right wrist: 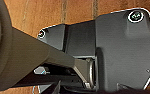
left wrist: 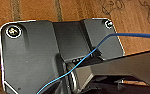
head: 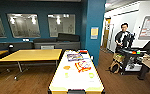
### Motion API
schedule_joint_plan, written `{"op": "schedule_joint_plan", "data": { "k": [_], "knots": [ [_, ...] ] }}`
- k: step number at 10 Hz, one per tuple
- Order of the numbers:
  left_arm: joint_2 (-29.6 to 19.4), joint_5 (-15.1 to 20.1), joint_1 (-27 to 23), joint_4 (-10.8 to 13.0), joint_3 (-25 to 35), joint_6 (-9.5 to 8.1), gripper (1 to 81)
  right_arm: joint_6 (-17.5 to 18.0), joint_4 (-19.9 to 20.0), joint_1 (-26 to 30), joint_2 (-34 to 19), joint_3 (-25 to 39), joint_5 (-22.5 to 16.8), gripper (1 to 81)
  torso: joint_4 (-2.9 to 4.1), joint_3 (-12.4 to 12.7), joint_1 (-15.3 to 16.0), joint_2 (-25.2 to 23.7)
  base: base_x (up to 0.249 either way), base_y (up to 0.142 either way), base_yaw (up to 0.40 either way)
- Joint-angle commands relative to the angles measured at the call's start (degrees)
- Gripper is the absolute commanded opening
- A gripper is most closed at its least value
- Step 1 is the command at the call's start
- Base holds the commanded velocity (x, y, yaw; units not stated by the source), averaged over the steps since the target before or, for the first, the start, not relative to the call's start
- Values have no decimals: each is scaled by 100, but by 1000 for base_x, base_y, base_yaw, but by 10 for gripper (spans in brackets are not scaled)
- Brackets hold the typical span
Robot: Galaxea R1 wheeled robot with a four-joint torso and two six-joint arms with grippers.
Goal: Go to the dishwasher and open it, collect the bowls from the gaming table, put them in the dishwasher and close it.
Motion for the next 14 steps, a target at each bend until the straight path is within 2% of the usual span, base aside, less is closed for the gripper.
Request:
{"op": "schedule_joint_plan", "data": {
  "k": [1,2,11,14],
  "knots": [
    [4,221,-258,42,61,17,811,-17,-73,241,24,54,-238,811,0,0,0,0,0,-274,0],
    [13,221,-249,42,53,17,811,-17,-73,240,24,45,-238,811,0,0,-2,0,0,-210,0],
    [5,177,-249,42,35,17,811,-17,-64,241,24,45,-238,811,-2,0,-2,0,0,0,0],
    [-4,177,-249,50,26,17,811,-17,-73,250,50,45,-238,811,-2,2,-15,-7,98,0,0]
  ]
}}
